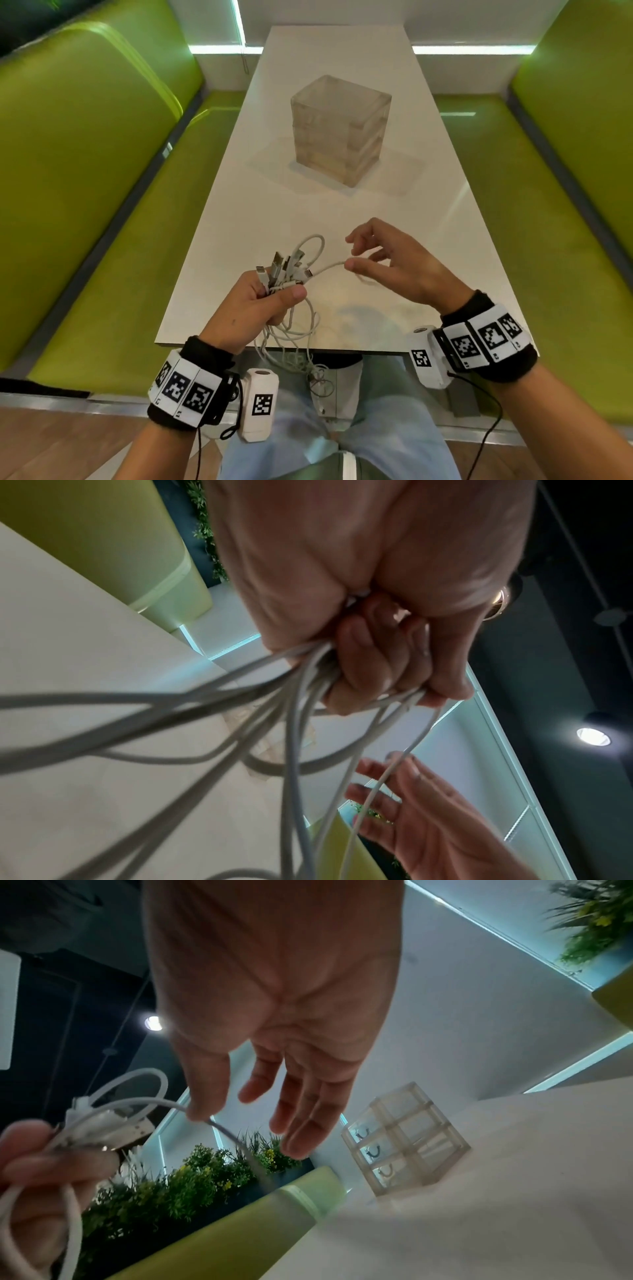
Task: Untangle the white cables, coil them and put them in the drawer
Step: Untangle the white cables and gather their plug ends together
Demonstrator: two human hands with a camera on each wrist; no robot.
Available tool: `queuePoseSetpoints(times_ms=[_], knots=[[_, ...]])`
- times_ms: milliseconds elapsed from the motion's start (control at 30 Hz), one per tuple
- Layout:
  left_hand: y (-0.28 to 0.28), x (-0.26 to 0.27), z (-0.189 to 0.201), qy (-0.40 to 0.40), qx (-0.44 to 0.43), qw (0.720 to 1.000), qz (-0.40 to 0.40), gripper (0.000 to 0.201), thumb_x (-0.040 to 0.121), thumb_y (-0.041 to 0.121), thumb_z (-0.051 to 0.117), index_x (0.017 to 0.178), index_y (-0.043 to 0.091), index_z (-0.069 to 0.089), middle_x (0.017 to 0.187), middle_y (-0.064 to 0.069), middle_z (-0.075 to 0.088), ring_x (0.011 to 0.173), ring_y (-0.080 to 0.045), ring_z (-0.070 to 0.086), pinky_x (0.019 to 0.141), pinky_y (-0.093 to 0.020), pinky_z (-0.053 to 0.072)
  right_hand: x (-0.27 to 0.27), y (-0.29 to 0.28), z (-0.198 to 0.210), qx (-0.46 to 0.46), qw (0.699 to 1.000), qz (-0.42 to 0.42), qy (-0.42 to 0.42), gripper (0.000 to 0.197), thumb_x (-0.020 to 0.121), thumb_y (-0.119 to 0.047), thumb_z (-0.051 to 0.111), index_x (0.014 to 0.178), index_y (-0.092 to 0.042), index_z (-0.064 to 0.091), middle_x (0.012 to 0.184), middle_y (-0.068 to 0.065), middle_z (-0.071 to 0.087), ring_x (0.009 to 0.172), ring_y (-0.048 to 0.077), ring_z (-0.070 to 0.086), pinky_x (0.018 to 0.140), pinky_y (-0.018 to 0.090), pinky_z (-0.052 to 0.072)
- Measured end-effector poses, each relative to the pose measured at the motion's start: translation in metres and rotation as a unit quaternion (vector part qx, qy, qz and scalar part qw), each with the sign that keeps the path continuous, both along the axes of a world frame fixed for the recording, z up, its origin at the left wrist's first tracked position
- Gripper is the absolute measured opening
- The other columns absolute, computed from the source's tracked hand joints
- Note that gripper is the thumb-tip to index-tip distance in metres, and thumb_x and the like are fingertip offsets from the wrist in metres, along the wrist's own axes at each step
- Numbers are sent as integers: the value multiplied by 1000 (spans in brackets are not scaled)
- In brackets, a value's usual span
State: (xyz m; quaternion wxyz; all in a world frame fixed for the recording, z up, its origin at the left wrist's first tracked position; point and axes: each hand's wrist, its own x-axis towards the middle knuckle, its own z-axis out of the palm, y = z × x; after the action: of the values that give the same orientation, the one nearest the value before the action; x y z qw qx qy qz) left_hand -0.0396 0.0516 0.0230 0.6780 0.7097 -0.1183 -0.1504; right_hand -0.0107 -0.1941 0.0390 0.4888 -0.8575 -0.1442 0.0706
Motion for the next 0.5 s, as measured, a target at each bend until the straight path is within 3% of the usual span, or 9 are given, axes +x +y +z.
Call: queuePoseSetpoints(times_ms=[67, 133, 200, 300, 367, 433, 500], knots=[[1, 0, -1, -1, -23, 1000, 10, 33, 72, 41, 74, 57, 22, 51, 51, 3, 28, 47, -15, 21, 46, -24, 22, 0, -3, -6, -85, 994, 62, 26, 23, 85, -37, 65, 103, -24, 59, 114, -11, 60, 106, 2, 55, 86, 23, 49], [2, 1, 0, 0, -73, 997, 26, 42, 70, 47, 77, 62, 17, 49, 51, 6, 29, 45, -12, 22, 45, -23, 21, -4, -7, -7, -112, 982, 125, 83, 20, 87, -35, 62, 103, -23, 65, 108, -11, 65, 102, 3, 57, 87, 21, 45], [3, 3, 2, 2, -120, 992, 51, 48, 69, 48, 78, 67, 11, 47, 50, 11, 31, 43, -8, 22, 43, -21, 20, -10, -6, -6, -87, 970, 169, 150, 15, 88, -28, 64, 101, -21, 65, 101, -6, 70, 95, 4, 62, 84, 17, 45], [2, 5, 3, -2, -140, 988, 70, 53, 68, 49, 78, 73, 6, 46, 51, 12, 33, 42, -5, 23, 42, -20, 20, -18, 5, -7, -21, 966, 178, 187, 16, 85, -21, 69, 99, -19, 60, 98, 0, 71, 91, 17, 66, 84, 33, 49], [-1, 6, 3, -9, -118, 991, 64, 43, 70, 46, 77, 71, 12, 52, 51, 11, 34, 42, -6, 25, 42, -19, 23, -19, 12, -7, 18, 971, 150, 184, 19, 84, -17, 69, 99, -17, 56, 98, 2, 69, 83, 22, 65, 76, 39, 51], [-4, 5, 3, -15, -83, 995, 59, 25, 74, 39, 72, 65, 21, 57, 51, 11, 35, 42, -7, 27, 42, -19, 26, -19, 18, -7, 44, 972, 141, 184, 23, 87, -10, 64, 106, -16, 53, 102, 5, 68, 77, 20, 64, 70, 35, 51], [-4, 5, 3, -19, -52, 997, 57, 22, 76, 36, 67, 62, 24, 56, 50, 11, 35, 42, -8, 27, 43, -20, 26, -21, 20, -6, 62, 969, 146, 189, 30, 90, 0, 55, 115, -16, 50, 105, 8, 67, 76, 19, 64, 68, 31, 53]])
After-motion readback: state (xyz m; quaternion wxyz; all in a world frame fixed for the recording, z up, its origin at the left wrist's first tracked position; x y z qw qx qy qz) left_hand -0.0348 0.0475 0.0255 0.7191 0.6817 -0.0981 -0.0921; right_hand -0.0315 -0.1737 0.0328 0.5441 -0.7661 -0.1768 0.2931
